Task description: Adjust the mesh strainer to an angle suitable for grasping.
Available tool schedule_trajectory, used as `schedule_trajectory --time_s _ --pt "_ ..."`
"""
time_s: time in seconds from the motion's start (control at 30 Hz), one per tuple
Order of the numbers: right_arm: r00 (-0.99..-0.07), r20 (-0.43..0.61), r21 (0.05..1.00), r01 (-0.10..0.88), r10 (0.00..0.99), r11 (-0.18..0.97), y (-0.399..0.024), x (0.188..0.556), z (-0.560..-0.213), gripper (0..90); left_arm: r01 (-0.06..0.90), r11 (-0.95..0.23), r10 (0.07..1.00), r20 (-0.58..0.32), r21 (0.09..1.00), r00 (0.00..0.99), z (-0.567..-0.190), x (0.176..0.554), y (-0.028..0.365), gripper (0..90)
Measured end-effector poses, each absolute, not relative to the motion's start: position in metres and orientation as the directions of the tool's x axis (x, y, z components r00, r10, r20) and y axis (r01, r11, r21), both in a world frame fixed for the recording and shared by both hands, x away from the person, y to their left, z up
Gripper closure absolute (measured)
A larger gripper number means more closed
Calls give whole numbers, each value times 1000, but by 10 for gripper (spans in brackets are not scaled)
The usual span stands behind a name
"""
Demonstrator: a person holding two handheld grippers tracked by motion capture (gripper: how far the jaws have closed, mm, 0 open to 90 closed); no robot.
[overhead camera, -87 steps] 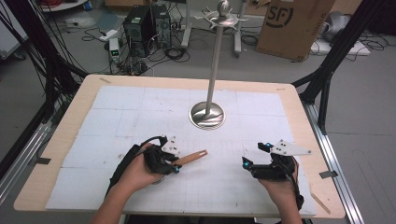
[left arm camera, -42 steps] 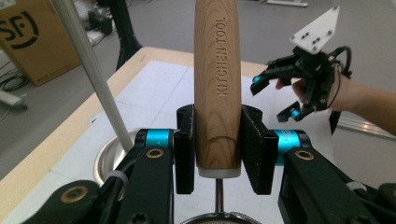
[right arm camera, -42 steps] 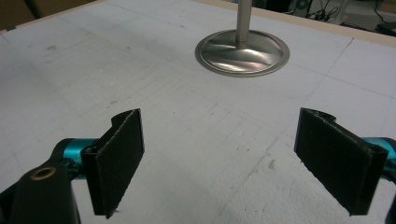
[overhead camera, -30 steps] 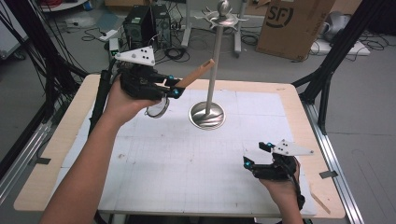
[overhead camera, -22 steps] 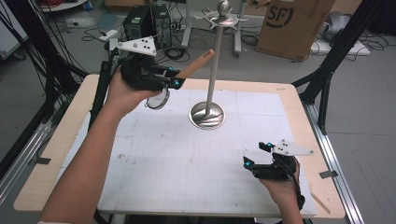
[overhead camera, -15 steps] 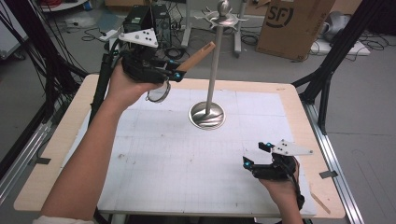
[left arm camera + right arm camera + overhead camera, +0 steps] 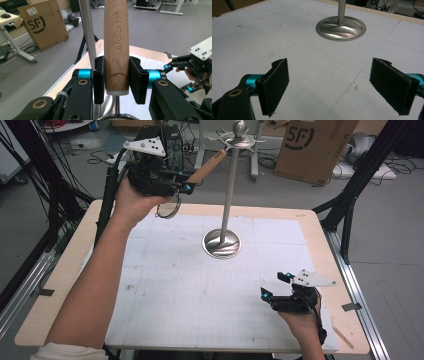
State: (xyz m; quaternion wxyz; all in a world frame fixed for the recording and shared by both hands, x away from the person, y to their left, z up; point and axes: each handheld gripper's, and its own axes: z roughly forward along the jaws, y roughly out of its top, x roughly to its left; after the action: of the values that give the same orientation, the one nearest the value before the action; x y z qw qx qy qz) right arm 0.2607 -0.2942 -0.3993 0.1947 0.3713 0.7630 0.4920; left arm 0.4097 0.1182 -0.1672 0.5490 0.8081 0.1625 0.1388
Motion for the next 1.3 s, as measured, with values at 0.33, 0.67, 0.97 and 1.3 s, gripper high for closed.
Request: schedule_trajectory --time_s 0.33,0.67,0.97,1.3 --pt "-646 75 893 382 760 237 -295 261 -400 149 102 -340 443 63 935 894 -160 415 114 686" --pt "-643 73 895 379 762 234 -297 261 -400 149 111 -346 450 61 932 891 -163 420 108 686" --pt "-645 73 898 374 761 231 -298 260 -399 149 82 -328 442 76 941 894 -158 412 105 686" --pt "-645 75 898 376 761 230 -297 260 -398 149 79 -343 441 86 936 893 -160 412 99 686"
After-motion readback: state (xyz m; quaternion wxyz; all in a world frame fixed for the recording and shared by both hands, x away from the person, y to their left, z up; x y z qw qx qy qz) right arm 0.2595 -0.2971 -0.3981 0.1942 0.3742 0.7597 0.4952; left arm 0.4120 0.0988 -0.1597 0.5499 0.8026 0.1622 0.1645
